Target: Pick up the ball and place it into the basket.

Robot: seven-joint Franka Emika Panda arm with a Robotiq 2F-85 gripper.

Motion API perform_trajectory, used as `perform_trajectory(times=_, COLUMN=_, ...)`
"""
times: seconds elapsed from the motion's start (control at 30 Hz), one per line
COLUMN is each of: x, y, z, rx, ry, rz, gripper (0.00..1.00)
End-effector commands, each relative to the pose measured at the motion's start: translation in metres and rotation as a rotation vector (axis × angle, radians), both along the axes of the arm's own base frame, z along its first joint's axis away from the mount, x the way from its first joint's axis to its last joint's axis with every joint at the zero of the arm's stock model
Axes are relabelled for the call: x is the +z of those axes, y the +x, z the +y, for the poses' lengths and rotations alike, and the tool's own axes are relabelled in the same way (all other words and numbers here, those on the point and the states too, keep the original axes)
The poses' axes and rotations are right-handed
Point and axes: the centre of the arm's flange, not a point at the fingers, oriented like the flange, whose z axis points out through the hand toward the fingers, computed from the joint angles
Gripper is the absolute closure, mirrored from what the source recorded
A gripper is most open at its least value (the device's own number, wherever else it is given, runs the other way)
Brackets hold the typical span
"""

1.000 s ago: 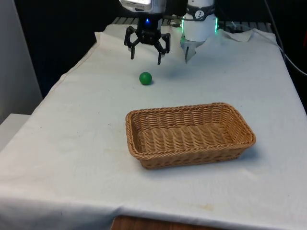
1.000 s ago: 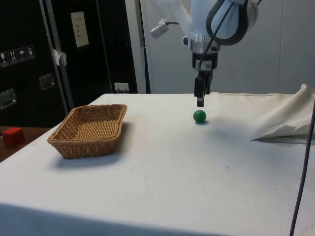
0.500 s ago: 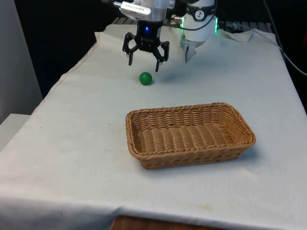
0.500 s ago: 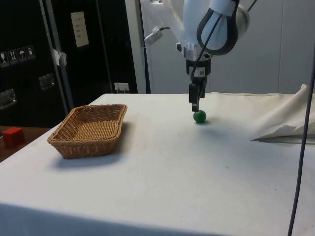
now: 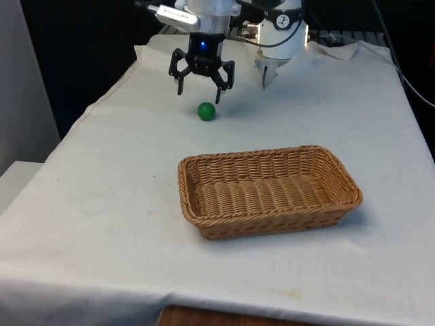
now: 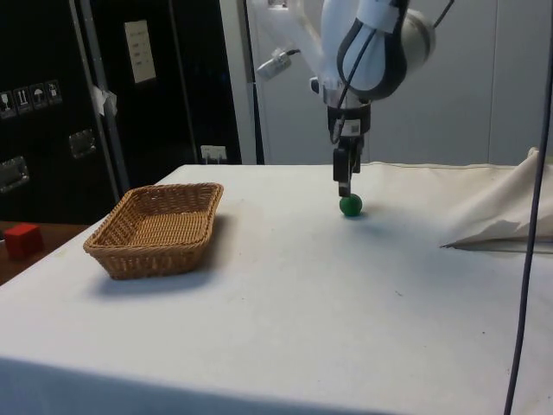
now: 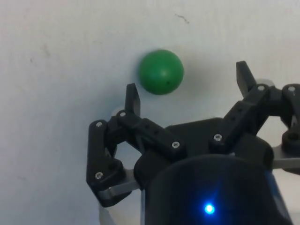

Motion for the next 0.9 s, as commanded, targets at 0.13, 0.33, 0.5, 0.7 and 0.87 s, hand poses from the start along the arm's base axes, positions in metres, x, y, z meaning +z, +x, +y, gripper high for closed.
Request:
perform_trajectory(times=0.13, x=0.002, y=0.004, z=0.001, rx=0.01, ry=0.032, rz=-0.007, gripper=0.0)
perform_trajectory(times=0.33, x=0.0, y=0.006, z=-0.004, rx=0.012, ry=0.038, rz=0.003, gripper=0.0)
perform_trajectory(times=0.5, x=-0.007, y=0.005, z=-0.012, rx=0.01, ry=0.021, rz=0.031, gripper=0.0)
perform_trajectory(times=0.7, x=-0.007, y=0.004, z=-0.007, rx=0.025, ry=0.064, rz=0.026, gripper=0.0)
perform_trajectory(times=0.87, x=-0.01, y=0.003, z=-0.006, rx=0.027, ry=0.073, rz=0.029, gripper=0.0)
